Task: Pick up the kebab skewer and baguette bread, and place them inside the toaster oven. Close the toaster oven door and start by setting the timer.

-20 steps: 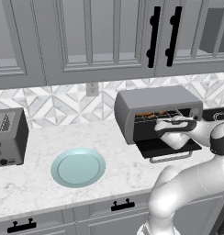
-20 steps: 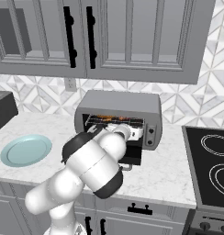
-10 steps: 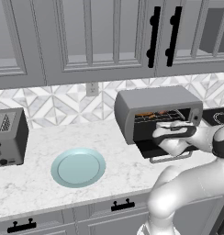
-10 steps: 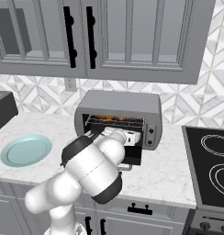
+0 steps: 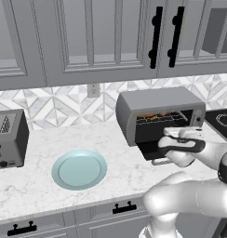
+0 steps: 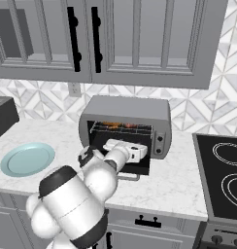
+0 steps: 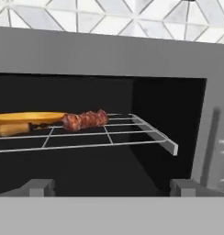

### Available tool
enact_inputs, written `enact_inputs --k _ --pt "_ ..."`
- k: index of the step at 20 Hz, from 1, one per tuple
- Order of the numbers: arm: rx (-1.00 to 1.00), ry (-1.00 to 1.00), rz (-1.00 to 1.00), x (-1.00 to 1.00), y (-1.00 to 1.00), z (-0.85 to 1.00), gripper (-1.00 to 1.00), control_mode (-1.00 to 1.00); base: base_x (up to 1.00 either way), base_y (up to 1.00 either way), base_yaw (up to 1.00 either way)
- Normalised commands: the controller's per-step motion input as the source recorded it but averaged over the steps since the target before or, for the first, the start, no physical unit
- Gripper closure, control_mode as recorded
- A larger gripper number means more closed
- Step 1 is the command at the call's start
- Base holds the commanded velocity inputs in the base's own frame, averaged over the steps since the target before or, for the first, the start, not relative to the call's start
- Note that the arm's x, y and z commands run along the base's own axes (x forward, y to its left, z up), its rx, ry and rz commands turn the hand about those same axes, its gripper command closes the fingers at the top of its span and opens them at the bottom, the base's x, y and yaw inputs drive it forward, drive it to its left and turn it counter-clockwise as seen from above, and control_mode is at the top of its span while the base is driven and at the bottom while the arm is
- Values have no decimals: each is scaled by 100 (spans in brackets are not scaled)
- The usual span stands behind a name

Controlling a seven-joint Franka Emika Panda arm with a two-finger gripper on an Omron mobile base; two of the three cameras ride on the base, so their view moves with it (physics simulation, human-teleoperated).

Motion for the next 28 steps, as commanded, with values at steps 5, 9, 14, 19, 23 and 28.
enact_inputs --k 5,9,14,19,23,28 --pt "0 9 0 -62 -37 63 -100 -100 0 0 0" --pt "0 9 1 -56 -51 60 -100 -100 0 0 0" --pt "0 5 5 -59 -31 20 -100 -100 0 0 0" --pt "4 0 5 -87 -37 0 -100 -100 0 0 0" --pt "2 0 6 -86 -33 0 -100 -100 0 0 0" --pt "0 0 7 -64 -11 -15 -100 -100 0 0 0"
